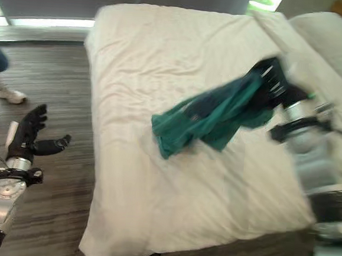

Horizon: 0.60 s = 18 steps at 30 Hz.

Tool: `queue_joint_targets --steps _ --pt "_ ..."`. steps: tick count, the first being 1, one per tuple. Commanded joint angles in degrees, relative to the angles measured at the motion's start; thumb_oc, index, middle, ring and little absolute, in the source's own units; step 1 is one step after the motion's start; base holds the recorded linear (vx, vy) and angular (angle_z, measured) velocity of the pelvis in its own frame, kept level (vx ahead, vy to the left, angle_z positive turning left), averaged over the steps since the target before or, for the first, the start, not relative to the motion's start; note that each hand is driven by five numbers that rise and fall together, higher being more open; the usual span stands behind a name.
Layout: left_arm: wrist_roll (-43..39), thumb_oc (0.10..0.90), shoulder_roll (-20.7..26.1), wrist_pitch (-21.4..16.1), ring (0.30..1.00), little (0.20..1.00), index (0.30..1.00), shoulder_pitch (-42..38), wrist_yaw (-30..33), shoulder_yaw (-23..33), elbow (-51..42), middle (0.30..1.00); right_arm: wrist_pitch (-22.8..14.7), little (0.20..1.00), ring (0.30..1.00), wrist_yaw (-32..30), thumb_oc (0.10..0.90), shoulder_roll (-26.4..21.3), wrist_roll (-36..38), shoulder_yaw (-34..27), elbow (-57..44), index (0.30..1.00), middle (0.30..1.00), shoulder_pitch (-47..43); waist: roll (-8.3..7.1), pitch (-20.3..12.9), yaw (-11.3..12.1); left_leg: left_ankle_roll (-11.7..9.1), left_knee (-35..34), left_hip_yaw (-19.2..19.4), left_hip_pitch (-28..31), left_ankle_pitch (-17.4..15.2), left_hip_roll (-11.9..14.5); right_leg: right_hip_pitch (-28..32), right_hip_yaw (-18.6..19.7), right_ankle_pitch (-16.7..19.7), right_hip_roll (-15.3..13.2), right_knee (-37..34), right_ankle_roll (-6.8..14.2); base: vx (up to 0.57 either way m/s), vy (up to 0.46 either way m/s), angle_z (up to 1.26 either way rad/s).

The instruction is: Pick up bed clothes into laundry basket.

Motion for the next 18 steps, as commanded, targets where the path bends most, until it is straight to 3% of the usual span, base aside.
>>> queue_joint_targets --steps 1,2,3,4,6,8,9,10,11,12,13,14,15,18 --pt "1.5 0.800 5.1 -6.0 0.900 0.900 0.900 -3.1 1.4 2.6 -6.2 0.900 -4.7 0.300 0.300 -8.8 0.400 1.5 0.2 -5.5 -1.8 0.300 0.300 0.8 0.74 -3.0 -1.9 -0.5 0.1 0.9 0.9 -6.2 1.2 5.4 -2.8 -6.0 -4.6 4.9 6.3 -0.15 0.202 -0.60" --pt "0.8 0.800 4.7 -6.1 0.900 0.900 0.900 -3.0 1.9 4.3 -6.6 0.900 -6.3 0.300 0.300 -10.3 0.400 1.7 1.5 -9.4 -3.1 0.300 0.300 3.6 1.80 -2.7 -2.9 -0.3 0.1 3.3 1.0 -5.4 2.2 5.2 -7.2 -8.3 -5.3 9.1 4.8 -0.19 0.221 -1.01" --pt "0.6 0.800 4.6 -6.2 0.900 0.900 0.900 -2.6 2.2 5.0 -7.5 0.900 -7.1 0.300 0.300 -10.8 0.400 2.0 2.0 -11.7 -4.1 0.300 0.300 5.5 2.30 -2.7 -2.5 -0.1 0.1 4.9 1.1 -4.7 2.9 5.3 -9.7 -11.0 -5.6 12.7 3.5 -0.20 0.137 -1.12" --pt "0.6 0.800 4.6 -6.1 0.900 0.900 0.900 -2.6 2.2 5.0 -7.6 0.900 -7.1 0.300 0.300 -10.8 0.400 2.0 2.0 -11.9 -4.2 0.300 0.300 5.7 2.26 -2.7 -2.4 -0.1 0.1 5.0 1.1 -4.7 2.9 5.2 -9.7 -11.2 -5.6 13.0 3.5 -0.15 0.102 -1.08" --pt "-0.4 0.800 3.9 -6.3 0.900 0.900 0.900 -1.2 2.5 7.3 -9.3 0.900 -8.1 0.300 0.300 -11.4 0.400 3.1 2.3 -14.3 -5.2 0.300 0.300 7.6 2.93 -3.1 -2.4 0.8 0.1 8.3 1.1 -3.7 3.6 6.5 -13.7 -14.1 -6.4 20.0 1.9 -0.21 0.142 -0.97" --pt "-0.7 0.800 5.3 -6.5 0.900 0.900 0.900 0.7 3.6 11.9 -9.9 0.900 -8.4 0.300 0.300 -11.8 0.400 4.8 1.9 -16.4 -6.0 0.300 0.300 9.4 4.04 -4.8 -2.2 2.8 0.1 15.2 1.2 -3.6 4.4 10.1 -19.8 -14.5 -9.2 32.3 2.1 -0.41 0.255 -1.19" --pt "-0.4 0.800 6.2 -7.1 0.900 0.900 0.900 0.9 4.8 14.0 -12.8 0.900 -8.2 0.300 0.300 -12.4 0.400 7.3 0.6 -16.6 -7.1 0.300 0.300 9.8 3.39 -6.4 -1.8 3.9 0.1 19.2 0.9 -3.9 3.7 12.0 -20.4 -11.9 -12.0 37.6 3.8 -0.47 0.202 -1.52" --pt "0.0 0.800 6.8 -7.4 0.900 0.900 0.900 0.7 5.4 14.7 -14.4 0.900 -8.0 0.300 0.300 -12.6 0.400 8.3 0.1 -16.6 -7.3 0.300 0.300 10.0 3.03 -7.3 -1.5 4.1 0.2 21.3 0.8 -3.7 3.4 13.3 -20.9 -9.2 -13.0 37.7 4.9 -0.29 0.094 -1.62" --pt "0.1 0.800 6.8 -7.2 0.900 0.900 0.900 0.8 5.5 14.8 -14.7 0.900 -8.0 0.300 0.300 -12.6 0.400 8.5 0.0 -16.6 -7.4 0.300 0.300 10.1 2.84 -7.3 -1.3 4.1 0.1 21.6 1.0 -3.7 3.2 13.4 -20.5 -8.8 -13.1 37.4 5.1 -0.34 -0.034 -1.34" --pt "-0.2 0.800 8.5 -8.5 0.900 0.900 0.900 -1.2 7.2 15.6 -16.7 0.900 -8.0 0.300 0.300 -12.8 0.400 9.7 -0.8 -15.8 -7.8 0.300 0.300 9.8 2.58 -9.0 -0.4 4.1 0.4 25.2 -0.1 -2.2 3.4 17.6 -21.7 -4.9 -14.0 33.0 6.4 -0.48 -0.139 -1.01" --pt "0.4 0.800 10.7 -9.1 0.900 0.900 0.900 -4.1 8.7 15.7 -18.3 0.900 -7.7 0.300 0.300 -12.1 0.400 11.4 -1.5 -13.4 -8.4 0.300 0.300 8.4 2.94 -9.8 0.8 2.7 0.6 28.7 -0.6 0.7 4.6 20.5 -22.2 -5.2 -11.4 27.0 6.6 -0.48 -0.172 -0.57" --pt "0.4 0.800 10.9 -9.1 0.900 0.900 0.900 -4.2 8.9 15.7 -18.2 0.900 -7.7 0.300 0.300 -12.1 0.400 11.6 -1.6 -13.2 -8.3 0.300 0.300 8.1 2.91 -9.7 1.1 2.3 0.6 29.2 -0.5 1.1 5.0 20.6 -21.9 -5.1 -10.9 26.4 6.4 -0.50 -0.285 -1.08" --pt "0.9 0.800 16.8 -9.4 0.900 0.900 0.900 -9.0 9.8 15.6 -19.3 0.900 -8.0 0.300 0.300 -11.4 0.400 11.7 -1.8 -9.7 -9.0 0.300 0.300 5.9 3.93 -10.2 1.7 -0.1 1.5 32.4 -0.5 4.4 7.9 21.3 -23.2 -9.1 -8.8 21.8 5.3 -0.35 -0.271 -1.27" --pt "-4.1 0.800 22.7 -9.7 0.900 0.900 0.900 -22.2 11.2 9.8 -18.1 0.900 -8.1 0.300 0.300 -9.9 0.400 12.3 -1.3 -1.9 -8.9 0.300 0.300 -0.2 6.68 -10.3 0.8 -4.8 4.0 35.8 -0.3 10.3 13.9 21.8 -21.6 -21.7 -3.4 15.3 1.1 -0.37 -0.368 -1.25"
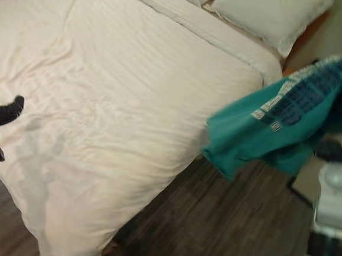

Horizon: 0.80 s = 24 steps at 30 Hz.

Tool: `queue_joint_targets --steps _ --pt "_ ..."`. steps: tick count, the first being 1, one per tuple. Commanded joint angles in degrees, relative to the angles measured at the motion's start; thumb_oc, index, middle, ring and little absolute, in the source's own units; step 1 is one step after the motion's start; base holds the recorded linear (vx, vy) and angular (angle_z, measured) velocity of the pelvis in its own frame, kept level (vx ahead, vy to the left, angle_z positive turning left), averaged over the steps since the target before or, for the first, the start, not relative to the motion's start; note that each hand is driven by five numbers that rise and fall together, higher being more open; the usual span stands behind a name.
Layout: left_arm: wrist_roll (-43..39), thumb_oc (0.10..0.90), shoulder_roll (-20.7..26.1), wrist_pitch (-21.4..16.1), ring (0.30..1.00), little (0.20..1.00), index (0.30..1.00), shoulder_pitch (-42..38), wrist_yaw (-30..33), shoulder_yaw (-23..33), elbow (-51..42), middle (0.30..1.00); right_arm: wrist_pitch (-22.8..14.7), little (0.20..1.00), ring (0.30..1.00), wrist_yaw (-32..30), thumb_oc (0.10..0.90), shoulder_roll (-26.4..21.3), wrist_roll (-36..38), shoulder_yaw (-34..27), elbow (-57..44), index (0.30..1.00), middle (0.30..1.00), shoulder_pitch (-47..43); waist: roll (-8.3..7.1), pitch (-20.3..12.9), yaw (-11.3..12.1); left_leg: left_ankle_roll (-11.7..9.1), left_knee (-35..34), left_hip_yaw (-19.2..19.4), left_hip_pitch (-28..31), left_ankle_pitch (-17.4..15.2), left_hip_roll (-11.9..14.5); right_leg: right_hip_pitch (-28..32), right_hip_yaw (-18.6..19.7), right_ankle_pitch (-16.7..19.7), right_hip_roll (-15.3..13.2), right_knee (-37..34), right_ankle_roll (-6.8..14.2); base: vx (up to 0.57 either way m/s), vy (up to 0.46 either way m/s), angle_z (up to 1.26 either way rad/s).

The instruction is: Pick up bed clothes into laundry basket.

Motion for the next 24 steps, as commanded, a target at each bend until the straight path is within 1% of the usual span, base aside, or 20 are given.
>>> queue_joint_targets --steps 1,2,3,4,5,6,8,9,10,12,13,14,15,16,17,18,19,20,21,24 --pt "-4.1 0.800 11.3 -8.1 0.900 0.900 0.900 -20.3 2.7 -5.0 -7.0 0.900 -5.6 0.300 0.300 -1.3 0.400 -7.1 -0.7 0.9 -7.0 0.300 0.300 -10.0 5.10 -7.5 -4.8 -10.7 -15.6 6.8 -3.5 15.9 5.2 20.8 9.0 -8.5 0.6 -7.6 11.9 -0.36 -0.377 -0.91" --pt "-4.1 0.800 13.4 -7.5 0.900 0.900 0.900 -26.3 3.3 -8.3 -4.7 0.900 -5.8 0.300 0.300 -0.8 0.400 -6.9 -1.0 3.0 -6.9 0.300 0.300 -11.5 6.02 -6.9 -5.0 -11.8 -15.4 6.7 -3.6 17.2 6.7 21.0 10.3 -9.7 2.1 -9.5 11.3 -0.27 -0.273 -0.70" --pt "-4.2 0.800 13.8 -7.6 0.900 0.900 0.900 -28.0 3.4 -9.5 -3.7 0.900 -5.8 0.300 0.300 -0.8 0.400 -6.8 -1.1 3.0 -6.7 0.300 0.300 -12.0 5.92 -6.6 -4.8 -12.0 -15.3 6.8 -3.5 17.5 7.1 21.1 10.5 -9.6 2.5 -9.9 11.0 -0.35 -0.236 -0.67" --pt "-3.8 0.800 16.8 -6.7 0.900 0.900 0.900 -36.8 4.1 -14.4 -1.7 0.900 -6.0 0.300 0.300 0.1 0.400 -6.9 -2.8 5.2 -8.4 0.300 0.300 -12.2 7.72 -5.8 -5.8 -12.8 -14.9 7.2 -3.5 18.2 7.9 21.1 11.5 -9.2 3.6 -12.2 10.7 -0.24 -0.128 -0.81" --pt "-3.8 0.800 17.0 -6.7 0.900 0.900 0.900 -38.3 4.3 -15.6 -1.1 0.900 -5.9 0.300 0.300 0.1 0.400 -6.6 -2.9 5.0 -8.5 0.300 0.300 -12.2 7.55 -5.6 -5.6 -12.8 -14.9 7.2 -3.5 18.2 8.1 21.1 11.6 -9.0 3.8 -12.4 10.6 -0.46 -0.171 -1.21" --pt "-3.4 0.800 16.2 -7.6 0.900 0.900 0.900 -44.9 5.8 -20.3 -0.6 0.900 -6.0 0.300 0.300 -0.2 0.400 -6.6 -4.7 4.6 -9.6 0.300 0.300 -11.6 7.33 -3.9 -5.0 -13.3 -14.0 3.4 -5.3 18.0 8.4 21.0 12.5 -7.7 3.7 -14.6 10.9 -0.35 -0.096 -1.25" --pt "-5.2 0.800 12.6 -8.5 0.900 0.900 0.900 -45.5 5.9 -22.4 -1.3 0.900 -5.4 0.300 0.300 -0.4 0.400 -6.8 -6.8 4.2 -10.5 0.300 0.300 -10.7 6.57 -1.5 -3.1 -14.0 -13.9 -10.0 -9.7 18.4 6.2 20.9 14.8 -6.6 3.2 -16.8 10.9 -0.34 -0.099 -1.24" --pt "-5.9 0.800 10.8 -8.6 0.900 0.900 0.900 -45.3 6.0 -23.4 -2.0 0.900 -5.1 0.300 0.300 -0.4 0.400 -6.9 -7.6 4.0 -11.0 0.300 0.300 -10.0 6.16 -0.9 -2.2 -13.4 -14.9 -18.4 -11.3 16.8 3.8 20.7 17.0 -5.7 3.1 -17.7 10.9 -0.17 -0.089 -1.45" --pt "-6.0 0.800 9.7 -8.4 0.900 0.900 0.900 -44.7 5.5 -24.4 -2.3 0.900 -4.9 0.300 0.300 -0.3 0.400 -6.6 -8.0 3.9 -11.2 0.300 0.300 -9.3 5.80 -0.6 -1.6 -12.0 -14.6 -26.4 -12.3 14.6 1.0 20.3 18.9 -4.9 3.0 -18.4 11.2 -0.19 -0.087 -1.33" --pt "-3.6 0.800 7.6 -7.4 0.900 0.900 0.900 -42.0 4.5 -24.5 -5.1 0.900 -4.9 0.300 0.300 0.0 0.400 -6.7 -9.0 3.6 -12.4 0.300 0.300 -8.1 5.47 0.0 -1.2 -9.1 -12.3 -37.7 -13.1 10.6 -2.9 18.3 22.2 -2.7 2.7 -19.2 11.5 -0.15 -0.045 -1.81" --pt "-3.5 0.800 7.5 -7.2 0.900 0.900 0.900 -41.6 4.6 -24.3 -5.4 0.900 -4.9 0.300 0.300 0.0 0.400 -6.7 -9.1 3.6 -12.5 0.300 0.300 -7.9 5.56 -0.2 -1.2 -9.0 -11.9 -37.8 -13.3 10.3 -2.9 18.3 22.2 -2.6 2.7 -19.2 11.6 -0.12 -0.011 -2.11" --pt "-0.6 0.800 4.1 -6.3 0.900 0.900 0.900 -38.1 3.0 -24.9 -9.0 0.900 -5.0 0.300 0.300 0.1 0.400 -6.7 -9.7 4.0 -13.4 0.300 0.300 -7.7 4.95 0.2 -1.1 -7.6 -9.2 -46.5 -12.2 5.4 -6.6 15.7 26.2 -0.9 2.2 -18.9 11.7 -0.08 0.014 -1.79" --pt "-0.4 0.800 4.0 -6.2 0.900 0.900 0.900 -37.8 3.0 -24.7 -9.3 0.900 -5.0 0.300 0.300 0.1 0.400 -6.8 -9.7 4.1 -13.4 0.300 0.300 -7.6 5.12 0.1 -1.1 -7.5 -9.1 -46.4 -12.3 5.4 -6.6 15.6 26.3 -0.8 2.2 -18.9 11.7 -0.14 0.018 -2.33" --pt "2.3 0.800 -2.6 -5.4 0.900 0.900 0.900 -33.5 0.9 -25.4 -14.3 0.900 -5.3 0.300 0.300 0.0 0.400 -6.7 -10.7 4.3 -14.6 0.300 0.300 -7.1 4.50 0.4 -1.3 -6.6 -5.8 -53.1 -11.2 0.8 -9.2 13.4 30.0 0.7 2.0 -18.9 11.9 -0.07 0.019 -2.31" --pt "2.4 0.800 -2.7 -5.3 0.900 0.900 0.900 -33.4 0.9 -25.3 -14.4 0.900 -5.3 0.300 0.300 0.0 0.400 -6.7 -10.7 4.3 -14.7 0.300 0.300 -7.0 4.57 0.3 -1.3 -6.6 -5.8 -53.1 -11.3 0.8 -9.1 13.3 30.0 0.7 2.0 -18.9 11.9 -0.06 0.031 -2.51" --pt "3.2 0.800 -6.2 -5.3 0.900 0.900 0.900 -30.5 0.2 -25.7 -16.9 0.900 -5.1 0.300 0.300 -0.2 0.400 -6.5 -11.4 4.8 -15.1 0.300 0.300 -7.0 4.30 0.5 -1.2 -6.2 -4.3 -56.4 -10.8 -1.1 -10.4 12.0 32.6 1.5 2.2 -18.6 11.9 -0.04 0.052 -1.77" --pt "3.6 0.800 -9.4 -4.8 0.900 0.900 0.900 -27.9 -1.0 -26.9 -17.9 0.900 -5.6 0.300 0.300 -0.4 0.400 -6.2 -11.9 5.3 -15.8 0.300 0.300 -7.0 4.31 0.7 -0.9 -5.9 -4.2 -60.3 -10.4 -1.9 -12.2 10.7 34.9 2.6 2.5 -18.5 12.1 -0.04 0.115 -1.61" --pt "3.1 0.800 -13.7 -4.7 0.900 0.900 0.900 -23.6 -2.5 -27.6 -19.5 0.900 -5.9 0.300 0.300 0.1 0.400 -5.9 -12.9 5.9 -16.9 0.300 0.300 -6.8 4.42 0.7 -0.2 -4.7 -5.3 -66.8 -9.1 -4.6 -15.8 9.6 39.9 3.4 3.8 -18.6 12.0 -0.04 0.098 -1.64" --pt "3.1 0.800 -13.8 -4.7 0.900 0.900 0.900 -23.5 -2.6 -27.6 -19.6 0.900 -5.9 0.300 0.300 0.1 0.400 -5.9 -12.9 5.9 -17.0 0.300 0.300 -6.7 4.43 0.6 -0.1 -4.7 -5.5 -66.6 -9.2 -4.3 -15.8 9.3 40.0 3.5 3.7 -18.6 12.0 0.01 0.121 -1.99" --pt "1.0 0.800 -21.8 -3.9 0.900 0.900 0.900 -16.9 -5.3 -32.0 -19.2 0.900 -5.9 0.300 0.300 0.4 0.400 -5.0 -16.3 4.9 -18.5 0.300 0.300 -0.6 5.44 -0.8 -1.2 -1.7 -14.5 -64.7 -4.8 -3.7 -15.4 5.5 46.1 4.2 5.6 -16.2 12.3 0.04 0.216 -1.89"
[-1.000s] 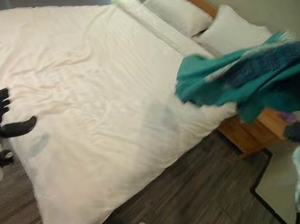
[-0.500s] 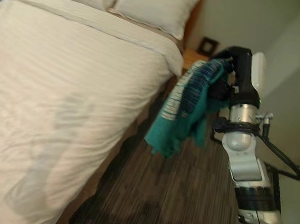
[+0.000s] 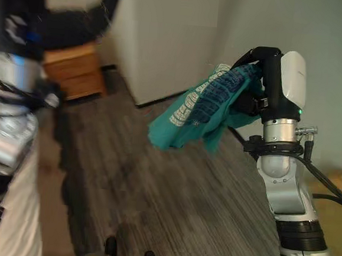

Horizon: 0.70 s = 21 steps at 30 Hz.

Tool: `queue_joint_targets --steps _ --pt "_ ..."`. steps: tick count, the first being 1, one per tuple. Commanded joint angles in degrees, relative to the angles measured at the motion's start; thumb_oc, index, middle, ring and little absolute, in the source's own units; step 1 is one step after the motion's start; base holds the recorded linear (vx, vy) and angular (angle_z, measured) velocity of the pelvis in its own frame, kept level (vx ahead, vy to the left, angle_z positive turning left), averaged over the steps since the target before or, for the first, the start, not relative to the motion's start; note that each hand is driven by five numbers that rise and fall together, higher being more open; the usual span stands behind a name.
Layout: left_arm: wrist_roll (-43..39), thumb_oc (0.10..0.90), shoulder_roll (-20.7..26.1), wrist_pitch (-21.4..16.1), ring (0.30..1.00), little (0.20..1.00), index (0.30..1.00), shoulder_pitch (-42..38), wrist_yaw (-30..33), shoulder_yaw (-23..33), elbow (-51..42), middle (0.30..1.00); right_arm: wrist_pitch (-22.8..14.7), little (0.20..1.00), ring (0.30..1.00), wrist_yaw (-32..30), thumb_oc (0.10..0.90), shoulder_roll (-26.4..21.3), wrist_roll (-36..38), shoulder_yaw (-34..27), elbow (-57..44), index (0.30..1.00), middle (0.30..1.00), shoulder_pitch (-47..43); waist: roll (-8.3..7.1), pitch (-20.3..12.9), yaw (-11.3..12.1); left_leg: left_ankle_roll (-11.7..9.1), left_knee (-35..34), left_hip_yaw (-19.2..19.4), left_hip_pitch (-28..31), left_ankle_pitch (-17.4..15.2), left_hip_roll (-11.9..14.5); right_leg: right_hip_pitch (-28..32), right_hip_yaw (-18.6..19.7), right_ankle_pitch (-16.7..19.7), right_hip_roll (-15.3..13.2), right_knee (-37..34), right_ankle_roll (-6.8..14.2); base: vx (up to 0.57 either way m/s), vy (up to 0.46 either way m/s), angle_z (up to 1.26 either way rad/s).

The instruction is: Pick up bed clothes into laundry basket.

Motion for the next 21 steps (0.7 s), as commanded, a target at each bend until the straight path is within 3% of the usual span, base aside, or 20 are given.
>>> queue_joint_targets --steps 1,2,5,8,10,11,12,14,15,16,19,20,21 --pt "-0.3 0.800 -5.7 -4.4 0.900 0.900 0.900 -0.1 -1.5 -0.1 -1.8 0.900 -5.3 0.300 0.300 -3.1 0.400 -4.5 -4.0 -3.1 -8.0 0.300 0.300 0.6 5.65 -9.5 1.2 -0.3 -10.8 1.5 9.7 -0.9 4.7 -4.3 -2.9 1.6 -1.3 -1.2 5.4 0.03 0.267 -1.96" --pt "-0.6 0.800 -6.9 -3.6 0.900 0.900 0.900 0.3 -1.5 -2.9 -0.3 0.900 -5.1 0.300 0.300 -4.0 0.400 -4.5 -5.2 -2.3 -7.9 0.300 0.300 0.6 5.41 -9.8 0.0 0.3 -13.3 3.1 10.6 0.0 4.4 -5.8 -0.1 2.0 -0.7 -0.9 6.0 0.02 0.119 -1.27" --pt "1.2 0.800 -6.7 -2.4 0.900 0.900 0.900 1.2 -1.8 -4.5 2.0 0.900 -4.6 0.300 0.300 -5.2 0.400 -4.2 -7.0 -1.8 -8.0 0.300 0.300 1.2 5.64 -10.0 -0.6 1.0 -16.2 6.4 11.2 0.7 4.6 -7.9 2.7 2.3 -0.5 -0.8 6.9 0.02 0.203 -1.16" --pt "3.7 0.800 -6.0 -1.7 0.900 0.900 0.900 2.3 -1.4 -4.1 3.0 0.900 -4.2 0.300 0.300 -6.0 0.400 -3.4 -8.5 -2.4 -8.4 0.300 0.300 2.3 5.78 -9.3 -0.9 1.4 -16.2 8.5 10.7 -0.3 4.5 -10.3 2.4 2.4 -0.8 1.0 8.2 -0.03 0.105 -1.03" --pt "6.6 0.800 -5.2 -1.3 0.900 0.900 0.900 3.4 -0.9 -3.2 4.3 0.900 -3.8 0.300 0.300 -6.7 0.400 -2.4 -10.1 -2.8 -9.2 0.300 0.300 3.1 5.85 -7.9 -1.4 1.1 -16.2 11.7 10.2 -0.4 5.1 -12.9 -1.4 4.1 -2.3 2.3 9.7 -0.06 0.042 -0.58" --pt "6.7 0.800 -5.2 -1.3 0.900 0.900 0.900 3.3 -0.9 -3.3 4.3 0.900 -3.8 0.300 0.300 -6.6 0.400 -2.4 -10.2 -3.0 -9.4 0.300 0.300 3.3 5.84 -8.0 -1.3 1.1 -16.2 11.8 10.1 -0.5 5.1 -13.1 -1.3 4.1 -2.2 2.4 9.7 -0.09 -0.001 -0.35" --pt "6.0 0.800 -5.4 -1.3 0.900 0.900 0.900 3.3 -0.7 -3.1 4.9 0.900 -3.5 0.300 0.300 -7.1 0.400 -1.8 -10.8 -2.8 -9.5 0.300 0.300 3.3 6.26 -6.9 -0.6 0.7 -16.2 14.1 10.4 -0.8 6.1 -14.2 -7.7 3.8 -3.9 4.0 10.0 -0.17 -0.009 -0.57" --pt "5.3 0.800 -4.9 -1.1 0.900 0.900 0.900 3.8 -0.8 -1.6 4.9 0.900 -3.2 0.300 0.300 -6.7 0.400 -1.9 -11.6 -2.3 -8.9 0.300 0.300 3.0 7.89 -6.3 1.7 -0.4 -16.2 18.6 9.4 -0.3 8.1 -13.2 -28.2 1.7 -9.7 6.7 8.7 -0.18 0.002 -0.84" --pt "5.3 0.800 -4.9 -1.1 0.900 0.900 0.900 3.9 -0.8 -1.5 4.9 0.900 -3.2 0.300 0.300 -6.7 0.400 -1.9 -11.6 -2.3 -8.9 0.300 0.300 3.0 7.92 -6.3 1.4 -0.4 -16.2 18.3 9.2 -0.1 8.1 -13.2 -28.6 1.9 -9.7 6.6 8.6 -0.04 0.053 -1.19" --pt "5.2 0.800 -4.3 -1.3 0.900 0.900 0.900 5.9 -1.4 -0.1 2.5 0.900 -2.9 0.300 0.300 -6.6 0.400 -1.3 -12.4 -1.5 -8.3 0.300 0.300 2.7 8.69 -6.3 3.4 -0.5 -16.2 22.8 10.1 -0.3 9.3 -11.6 -40.9 0.5 -13.3 13.0 7.8 0.00 0.050 -1.15" --pt "4.9 0.800 -3.9 -1.3 0.900 0.900 0.900 8.0 -1.4 1.3 0.9 0.900 -2.6 0.300 0.300 -6.2 0.400 0.2 -12.7 0.2 -7.8 0.300 0.300 1.2 8.46 -6.0 5.8 0.0 -16.2 27.4 11.7 -0.9 9.4 -9.6 -44.3 0.9 -17.0 16.6 8.6 -0.01 -0.007 -1.11" --pt "4.8 0.800 -4.0 -1.5 0.900 0.900 0.900 8.7 -1.5 1.8 0.3 0.900 -2.5 0.300 0.300 -6.1 0.400 0.4 -13.1 0.6 -7.7 0.300 0.300 1.0 7.96 -6.1 6.4 -0.1 -16.2 28.7 11.7 -0.9 9.3 -7.7 -45.3 1.4 -17.2 14.2 9.0 -0.02 -0.131 -1.23" --pt "4.9 0.800 -4.0 -1.5 0.900 0.900 0.900 9.9 -1.8 2.4 -0.8 0.900 -2.3 0.300 0.300 -5.5 0.400 1.2 -13.1 0.2 -7.9 0.300 0.300 1.8 7.12 -6.6 7.0 -0.3 -16.2 29.0 11.6 -0.9 9.0 -5.4 -44.0 1.6 -15.2 9.4 8.9 0.00 -0.169 -0.91"
